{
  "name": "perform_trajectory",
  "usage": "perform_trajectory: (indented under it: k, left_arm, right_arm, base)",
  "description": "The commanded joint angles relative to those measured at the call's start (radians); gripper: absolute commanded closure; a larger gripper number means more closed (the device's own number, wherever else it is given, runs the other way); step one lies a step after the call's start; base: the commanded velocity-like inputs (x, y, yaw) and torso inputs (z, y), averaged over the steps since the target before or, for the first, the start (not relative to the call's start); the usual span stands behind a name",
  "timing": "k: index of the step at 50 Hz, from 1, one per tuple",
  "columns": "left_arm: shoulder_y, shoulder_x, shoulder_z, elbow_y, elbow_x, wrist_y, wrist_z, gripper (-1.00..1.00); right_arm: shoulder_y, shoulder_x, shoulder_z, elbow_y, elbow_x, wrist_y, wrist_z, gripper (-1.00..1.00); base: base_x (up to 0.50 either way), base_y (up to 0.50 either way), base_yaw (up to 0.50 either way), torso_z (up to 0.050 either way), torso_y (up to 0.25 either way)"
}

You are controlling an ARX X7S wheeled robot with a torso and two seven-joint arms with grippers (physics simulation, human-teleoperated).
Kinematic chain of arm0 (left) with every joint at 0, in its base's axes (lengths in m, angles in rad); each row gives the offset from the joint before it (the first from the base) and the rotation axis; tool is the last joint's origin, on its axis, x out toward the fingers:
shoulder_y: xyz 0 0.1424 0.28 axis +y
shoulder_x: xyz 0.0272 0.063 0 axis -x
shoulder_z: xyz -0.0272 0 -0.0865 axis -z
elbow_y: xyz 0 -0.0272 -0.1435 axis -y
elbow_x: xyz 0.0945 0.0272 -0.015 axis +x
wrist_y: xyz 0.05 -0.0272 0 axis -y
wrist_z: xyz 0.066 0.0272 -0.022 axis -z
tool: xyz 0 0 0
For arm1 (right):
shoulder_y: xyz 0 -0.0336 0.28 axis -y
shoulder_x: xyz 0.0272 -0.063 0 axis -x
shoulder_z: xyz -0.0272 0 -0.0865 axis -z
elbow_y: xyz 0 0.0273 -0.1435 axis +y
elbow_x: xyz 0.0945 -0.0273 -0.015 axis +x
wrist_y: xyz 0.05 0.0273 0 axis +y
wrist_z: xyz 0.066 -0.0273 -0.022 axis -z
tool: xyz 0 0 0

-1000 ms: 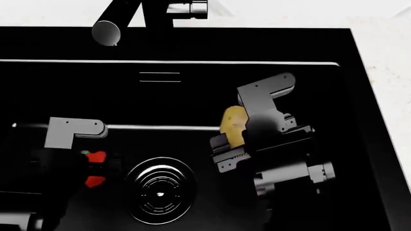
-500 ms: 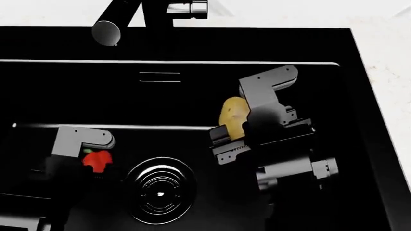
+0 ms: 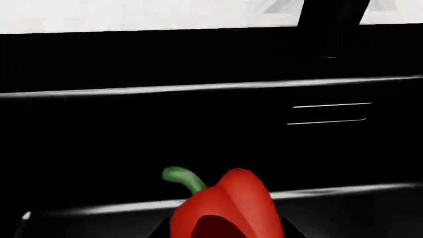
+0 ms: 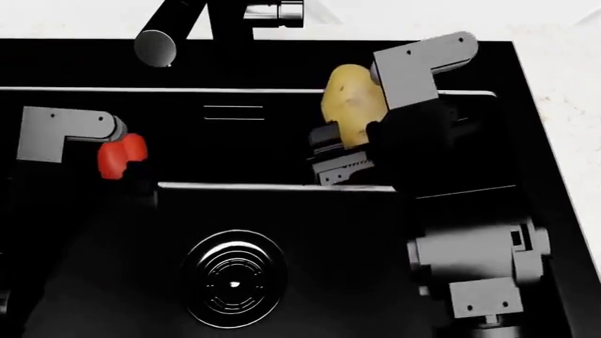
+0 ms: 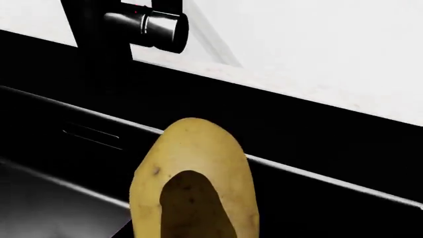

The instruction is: Pick the vegetables from the sink and place them on the cutting board.

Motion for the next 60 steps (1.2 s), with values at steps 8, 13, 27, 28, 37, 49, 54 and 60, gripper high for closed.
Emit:
perform_trajectory:
  k: [8,13,27,28,37,49,54,60]
  left_arm:
    - [0.091,-0.089,-0.135,0.515,-0.114,-0.238,0.024,1.00]
    - [0.106,-0.097,-0.154,0.561,-0.133,-0.259,0.032,1.00]
    - [0.133,-0.099,-0.179,0.618,-0.153,-0.291,0.021,1.00]
    - [0.135,-0.101,-0.179,0.619,-0.155,-0.292,0.023,1.00]
    - [0.165,-0.096,-0.189,0.642,-0.171,-0.305,0.023,1.00]
    - [0.164,-0.086,-0.209,0.677,-0.192,-0.346,0.008,1.00]
    - [0.184,-0.089,-0.223,0.694,-0.197,-0.350,0.004,1.00]
    - [0.210,-0.099,-0.235,0.718,-0.203,-0.362,0.002,1.00]
  right_arm:
    - [-0.152,0.102,0.099,-0.606,0.038,0.278,0.032,1.00]
    - [-0.166,0.109,0.111,-0.652,0.044,0.313,0.037,1.00]
    - [-0.201,0.114,0.138,-0.699,0.056,0.340,0.048,1.00]
    - [-0.207,0.112,0.142,-0.706,0.059,0.344,0.049,1.00]
    - [-0.245,0.108,0.170,-0.737,0.074,0.354,0.052,1.00]
    - [-0.289,0.118,0.207,-0.794,0.082,0.318,0.057,1.00]
    - [-0.307,0.118,0.227,-0.818,0.085,0.336,0.067,1.00]
    - [-0.324,0.117,0.252,-0.848,0.090,0.358,0.078,1.00]
  base:
    - [0.00,0.00,0.00,0.000,0.000]
    - [0.00,0.00,0.00,0.002,0.185]
    - [0.00,0.00,0.00,0.005,0.250]
    - [0.00,0.00,0.00,0.005,0.250]
    - [0.00,0.00,0.00,0.005,0.250]
    - [0.00,0.00,0.00,0.001,0.037]
    - [-0.10,0.00,0.00,0.000,0.000]
    - [-0.49,0.00,0.00,0.000,0.000]
